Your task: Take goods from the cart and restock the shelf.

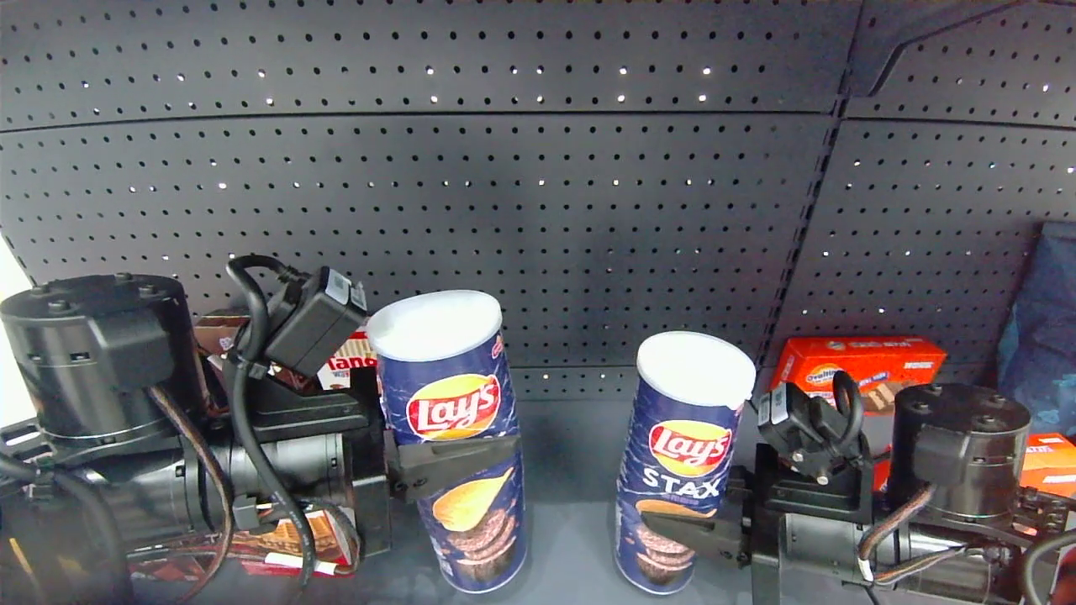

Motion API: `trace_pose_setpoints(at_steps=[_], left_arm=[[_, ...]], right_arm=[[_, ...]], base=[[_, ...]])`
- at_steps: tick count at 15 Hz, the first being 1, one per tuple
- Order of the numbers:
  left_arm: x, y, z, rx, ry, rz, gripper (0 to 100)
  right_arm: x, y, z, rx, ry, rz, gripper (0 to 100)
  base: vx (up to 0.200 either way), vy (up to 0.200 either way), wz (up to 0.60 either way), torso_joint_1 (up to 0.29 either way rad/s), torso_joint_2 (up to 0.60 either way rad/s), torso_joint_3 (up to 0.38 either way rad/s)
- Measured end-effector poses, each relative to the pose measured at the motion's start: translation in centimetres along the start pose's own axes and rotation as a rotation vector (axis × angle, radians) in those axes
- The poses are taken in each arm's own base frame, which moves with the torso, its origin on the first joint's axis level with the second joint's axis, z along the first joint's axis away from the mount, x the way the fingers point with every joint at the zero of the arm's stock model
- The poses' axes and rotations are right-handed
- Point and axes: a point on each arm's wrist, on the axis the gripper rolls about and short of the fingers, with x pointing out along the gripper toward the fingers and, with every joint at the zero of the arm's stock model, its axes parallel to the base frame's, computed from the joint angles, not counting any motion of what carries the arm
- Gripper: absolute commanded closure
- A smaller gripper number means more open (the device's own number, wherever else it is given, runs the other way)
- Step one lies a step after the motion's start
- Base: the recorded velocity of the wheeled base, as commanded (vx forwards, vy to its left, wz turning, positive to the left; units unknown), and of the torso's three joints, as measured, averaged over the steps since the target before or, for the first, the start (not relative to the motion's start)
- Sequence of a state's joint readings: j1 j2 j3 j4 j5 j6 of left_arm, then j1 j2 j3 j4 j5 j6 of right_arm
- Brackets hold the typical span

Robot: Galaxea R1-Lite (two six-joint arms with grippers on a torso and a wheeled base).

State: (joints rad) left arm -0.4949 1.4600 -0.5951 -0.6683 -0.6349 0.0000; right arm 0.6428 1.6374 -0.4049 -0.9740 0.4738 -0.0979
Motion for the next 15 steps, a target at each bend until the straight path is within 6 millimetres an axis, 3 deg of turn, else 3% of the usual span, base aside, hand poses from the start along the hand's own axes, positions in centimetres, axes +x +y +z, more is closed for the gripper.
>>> trace_pose_setpoints(at_steps=[15], left_arm=[[0.0, 0.0, 0.0, -0.004, -0.001, 0.0, 100]], right_arm=[[1.4, 0.9, -1.0, 0.008, 0.038, 0.067, 100]], base=[[0.0, 0.0, 0.0, 0.0, 0.0, 0.0]])
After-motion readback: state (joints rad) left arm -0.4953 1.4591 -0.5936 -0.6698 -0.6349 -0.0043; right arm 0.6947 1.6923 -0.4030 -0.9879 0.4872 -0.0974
